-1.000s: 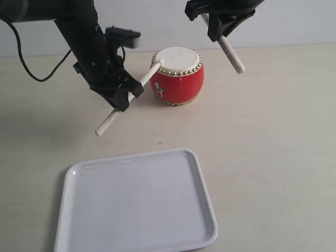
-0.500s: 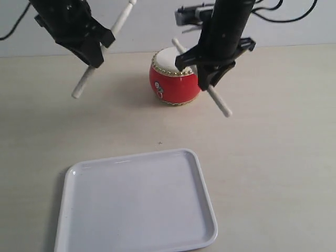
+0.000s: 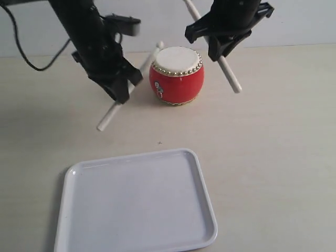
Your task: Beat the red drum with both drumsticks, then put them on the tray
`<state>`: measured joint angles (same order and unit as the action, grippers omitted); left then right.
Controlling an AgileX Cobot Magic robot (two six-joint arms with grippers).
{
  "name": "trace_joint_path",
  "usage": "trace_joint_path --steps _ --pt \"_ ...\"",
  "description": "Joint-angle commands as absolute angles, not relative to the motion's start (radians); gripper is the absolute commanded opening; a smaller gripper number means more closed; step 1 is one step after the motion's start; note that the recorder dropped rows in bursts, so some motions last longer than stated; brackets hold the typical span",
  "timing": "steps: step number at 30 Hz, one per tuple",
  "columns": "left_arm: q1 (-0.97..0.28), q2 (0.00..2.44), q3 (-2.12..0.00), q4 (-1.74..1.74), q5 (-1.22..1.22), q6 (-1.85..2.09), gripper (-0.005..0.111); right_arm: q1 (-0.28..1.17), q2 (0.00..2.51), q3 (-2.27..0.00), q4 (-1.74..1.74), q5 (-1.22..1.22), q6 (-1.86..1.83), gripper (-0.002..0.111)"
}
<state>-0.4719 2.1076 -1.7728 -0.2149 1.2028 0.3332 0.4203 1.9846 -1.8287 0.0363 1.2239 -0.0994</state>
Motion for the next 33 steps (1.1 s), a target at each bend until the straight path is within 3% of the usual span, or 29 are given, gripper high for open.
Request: trace_joint_path --steps 1,6,23,33 --pt "-0.521 2.207 -1.827 -0.218 1.221 0.342 0.000 0.418 1.921 -1.834 0.000 1.221 -0.110 0.000" --pt "-0.510 2.234 -1.840 -0.220 1.221 0.338 0.000 0.418 1.925 -1.832 0.000 1.221 -0.110 0.000" --pt "-0.366 1.927 -1.840 -0.251 1.221 0.327 0.000 0.418 2.222 -1.832 0.171 1.221 -0.108 0.000" --pt "-0.391 2.048 -1.817 -0.300 1.221 0.333 0.000 0.418 1.984 -1.832 0.015 1.221 -0.127 0.000"
